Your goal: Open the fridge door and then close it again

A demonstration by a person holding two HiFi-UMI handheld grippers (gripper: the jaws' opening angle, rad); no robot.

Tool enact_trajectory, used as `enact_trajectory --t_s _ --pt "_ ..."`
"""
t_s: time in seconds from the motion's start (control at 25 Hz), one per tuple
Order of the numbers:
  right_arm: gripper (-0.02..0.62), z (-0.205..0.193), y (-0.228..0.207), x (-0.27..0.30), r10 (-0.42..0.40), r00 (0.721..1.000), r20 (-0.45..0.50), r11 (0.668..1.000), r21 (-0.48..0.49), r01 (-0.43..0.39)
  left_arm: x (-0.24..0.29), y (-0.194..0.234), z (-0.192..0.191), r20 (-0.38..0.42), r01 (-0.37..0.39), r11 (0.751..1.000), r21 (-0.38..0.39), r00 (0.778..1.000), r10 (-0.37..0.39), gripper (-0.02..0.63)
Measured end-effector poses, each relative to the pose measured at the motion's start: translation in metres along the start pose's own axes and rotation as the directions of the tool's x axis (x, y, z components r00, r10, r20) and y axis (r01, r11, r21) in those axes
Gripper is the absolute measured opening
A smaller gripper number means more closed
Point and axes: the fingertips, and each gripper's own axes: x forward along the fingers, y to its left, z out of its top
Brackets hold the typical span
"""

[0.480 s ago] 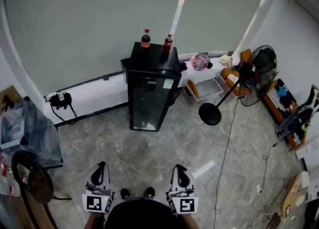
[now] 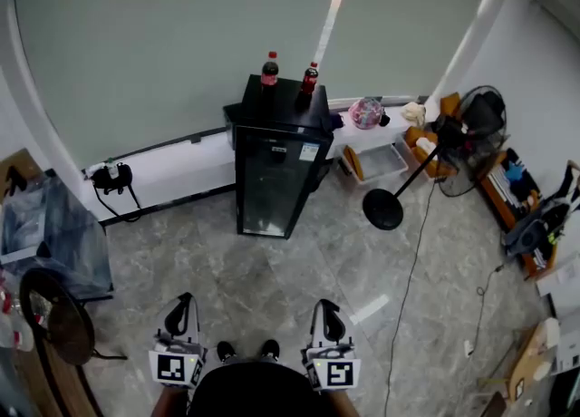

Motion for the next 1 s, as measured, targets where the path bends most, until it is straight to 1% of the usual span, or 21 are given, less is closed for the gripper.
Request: enact_trajectory --t_s 0.28,0.4,0.6,0.68,0.8,1.0 --pt "0.009 0.002 0.003 -0.001 0.013 1.0 0.002 1.0 0.008 -0.013 -0.002 0.001 -0.001 -0.009 -0.016 1.0 0.016 1.0 0.016 0.009" --pt "0.009 -0.001 0.0 -0.002 0.002 1.0 -0.006 1.0 0.002 -0.002 -0.003 0.002 -0.005 -0.024 -0.022 0.999 0.037 0.999 0.023 0.009" --pt "0.009 0.008 0.004 0.0 0.021 1.0 0.021 0.999 0.024 -0.021 -0.005 0.002 -0.007 -0.022 -0.032 0.999 0.027 0.999 0.032 0.009" --pt "0.009 0.004 0.002 -0.002 0.015 1.0 0.007 1.0 0.023 -0.016 -0.007 0.003 -0.006 -0.017 -0.035 0.999 0.034 0.999 0.035 0.011" --pt "0.009 -0.003 -0.003 -0.005 -0.007 1.0 -0.017 1.0 0.012 0.007 -0.009 0.007 -0.008 -0.025 -0.051 0.998 0.046 0.998 0.052 0.033" --pt "0.009 -0.004 -0.002 -0.006 0.002 1.0 -0.014 1.0 0.007 -0.002 -0.012 0.012 -0.009 -0.027 -0.069 0.996 0.061 0.997 0.071 0.091"
